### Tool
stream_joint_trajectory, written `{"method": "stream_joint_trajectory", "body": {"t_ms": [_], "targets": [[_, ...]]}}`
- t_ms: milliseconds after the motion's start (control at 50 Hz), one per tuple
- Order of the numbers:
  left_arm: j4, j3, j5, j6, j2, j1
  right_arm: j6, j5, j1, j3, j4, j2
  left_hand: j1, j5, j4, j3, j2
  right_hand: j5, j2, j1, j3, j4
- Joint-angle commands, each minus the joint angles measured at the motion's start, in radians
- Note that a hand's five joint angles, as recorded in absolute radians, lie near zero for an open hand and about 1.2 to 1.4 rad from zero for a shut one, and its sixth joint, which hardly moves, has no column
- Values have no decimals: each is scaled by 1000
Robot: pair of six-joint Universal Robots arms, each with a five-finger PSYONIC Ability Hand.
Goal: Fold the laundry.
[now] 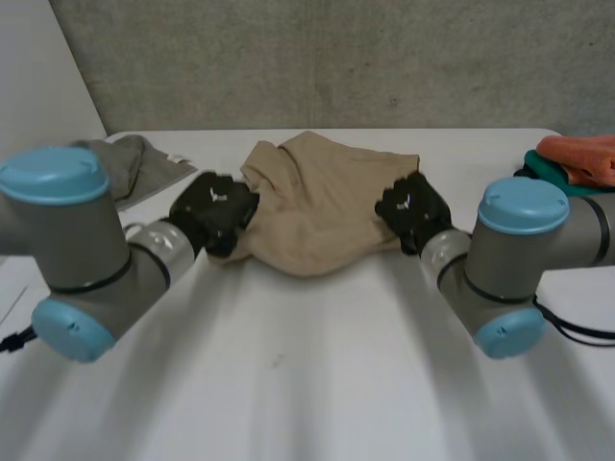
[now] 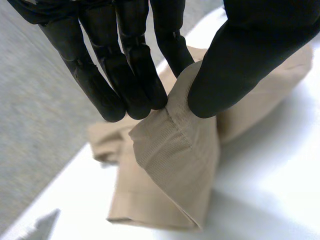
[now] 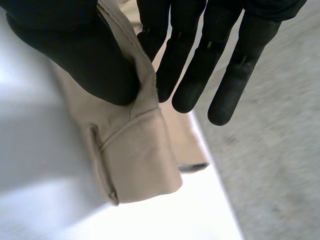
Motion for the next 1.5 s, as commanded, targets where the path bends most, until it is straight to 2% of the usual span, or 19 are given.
{"method": "stream_joint_trajectory", "body": {"t_ms": [20, 120, 140, 220, 320, 420, 480, 500, 560, 580, 780, 860, 960, 1040, 1120, 1200, 1240, 1320, 1500], "targets": [[-162, -111, 3, 6, 146, -1, -65, 3, -18, 102, 214, -109, 233, 223, 197, 205, 196, 194, 212, 281, 204, 197], [-432, -163, 40, 43, 216, -6, -135, -1, -38, 188, 487, -213, 233, 223, 197, 205, 196, 194, 212, 281, 204, 197], [-520, -183, 66, 72, 223, -1, -155, -8, -47, 225, 576, -242, 233, 223, 197, 205, 196, 194, 212, 281, 204, 197], [-653, -246, 161, 165, 238, 9, -195, -20, -70, 304, 729, -296, 233, 223, 197, 205, 196, 194, 212, 281, 204, 197], [-697, -289, 191, 222, 260, -12, -249, -31, -93, 348, 767, -324, 233, 223, 197, 205, 196, 194, 212, 281, 204, 197], [-655, -239, 129, 230, 254, -40, -249, -58, -96, 342, 701, -313, 233, 223, 197, 205, 196, 194, 212, 281, 204, 197], [-628, -164, 59, 227, 234, -54, -226, -63, -91, 335, 673, -296, -443, -453, -479, -472, -480, 194, 212, 281, 204, 197], [-621, -145, 43, 224, 226, -58, -218, -63, -91, 335, 669, -293, -520, -531, -556, -549, -558, 194, 212, 281, 204, 197], [-575, -59, 10, 213, 199, -73, -189, -64, -90, 335, 650, -289, -983, -994, -1019, -1012, -1021, 194, 212, 281, 204, 197], [-555, -38, 8, 210, 194, -77, -182, -67, -88, 335, 646, -289, -988, -999, -1024, -1017, -1026, 194, 212, 281, 204, 197], [-323, 327, 19, 196, -56, -89, -119, -72, -76, 371, 566, -284, -921, -931, -957, -949, -958, 194, 212, 281, 204, 197], [-363, 542, 17, 208, -227, -89, -106, -72, -71, 386, 523, -283, -695, -705, -731, -723, -732, 194, 212, 281, 204, 197], [-492, 834, 23, 273, -462, -72, -88, -70, -67, 403, 488, -283, -478, -488, -514, -506, -515, 194, 212, 281, 204, 197], [-548, 988, 45, 337, -595, -66, -68, -72, -70, 417, 468, -281, -465, -476, -501, -494, -502, 194, 212, 281, 204, 197], [-559, 1067, 65, 376, -680, -64, -54, -72, -81, 434, 439, -281, -664, -675, -700, -693, -702, 194, 212, 281, 204, 197], [-540, 1114, 62, 386, -732, -66, -50, -74, -88, 449, 411, -280, -642, -652, -678, -670, -679, 194, 212, 281, 204, 197], [-524, 1124, 53, 385, -745, -66, -50, -74, -90, 452, 405, -280, -513, -524, -549, -542, -550, 194, 212, 281, 204, 197], [-449, 1131, 14, 386, -765, -60, -48, -74, -96, 453, 396, -281, 231, 220, 195, 202, 193, 194, 212, 281, 204, 197], [-414, 1012, -131, 403, -682, -21, -40, -74, -94, 455, 383, -281, 233, 223, 197, 205, 196, 194, 212, 281, 204, 197]]}}
